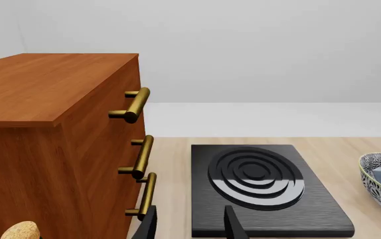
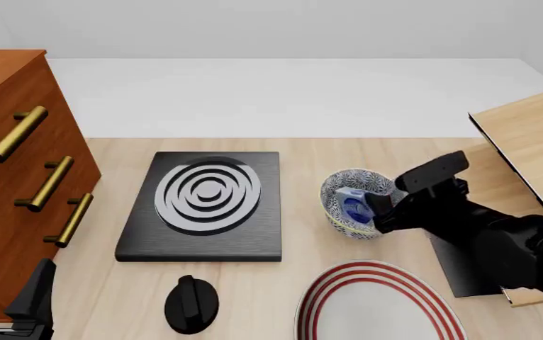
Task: Pick up the cream cheese and put it in the bowl.
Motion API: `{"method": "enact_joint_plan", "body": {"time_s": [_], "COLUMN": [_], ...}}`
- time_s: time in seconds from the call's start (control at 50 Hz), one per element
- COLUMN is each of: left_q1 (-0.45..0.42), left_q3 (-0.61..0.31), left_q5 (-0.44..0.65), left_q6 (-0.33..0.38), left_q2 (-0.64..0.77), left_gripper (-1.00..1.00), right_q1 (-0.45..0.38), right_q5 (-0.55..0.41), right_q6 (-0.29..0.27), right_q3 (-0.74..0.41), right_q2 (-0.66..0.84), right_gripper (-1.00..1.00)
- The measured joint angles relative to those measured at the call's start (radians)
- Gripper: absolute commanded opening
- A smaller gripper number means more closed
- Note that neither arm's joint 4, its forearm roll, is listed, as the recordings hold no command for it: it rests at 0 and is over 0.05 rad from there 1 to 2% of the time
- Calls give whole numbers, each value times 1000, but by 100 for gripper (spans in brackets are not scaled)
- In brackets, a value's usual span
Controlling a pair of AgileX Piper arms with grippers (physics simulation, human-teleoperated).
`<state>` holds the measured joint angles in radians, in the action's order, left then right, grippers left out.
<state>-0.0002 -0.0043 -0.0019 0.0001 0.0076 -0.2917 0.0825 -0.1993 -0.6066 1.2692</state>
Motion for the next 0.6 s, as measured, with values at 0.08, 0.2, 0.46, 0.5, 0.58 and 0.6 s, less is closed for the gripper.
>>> {"method": "enact_joint_plan", "body": {"time_s": [0.08, 0.2, 0.46, 0.5, 0.58, 0.6], "left_q1": [0, 0, 0, 0, 0, 0], "left_q3": [0, 0, 0, 0, 0, 0], "left_q5": [0, 0, 0, 0, 0, 0], "left_q6": [0, 0, 0, 0, 0, 0], "left_q2": [0, 0, 0, 0, 0, 0], "left_gripper": [100, 100, 100, 100, 100, 100], "right_q1": [-7, -22, -54, -57, -62, -63], "right_q5": [-25, -60, -124, -134, -153, -159], "right_q6": [5, 16, 57, 64, 78, 82], "right_q3": [-5, -5, 33, 41, 54, 57], "right_q2": [-37, -97, -270, -301, -361, -377], "right_gripper": [100, 100, 100, 100, 100, 100]}}
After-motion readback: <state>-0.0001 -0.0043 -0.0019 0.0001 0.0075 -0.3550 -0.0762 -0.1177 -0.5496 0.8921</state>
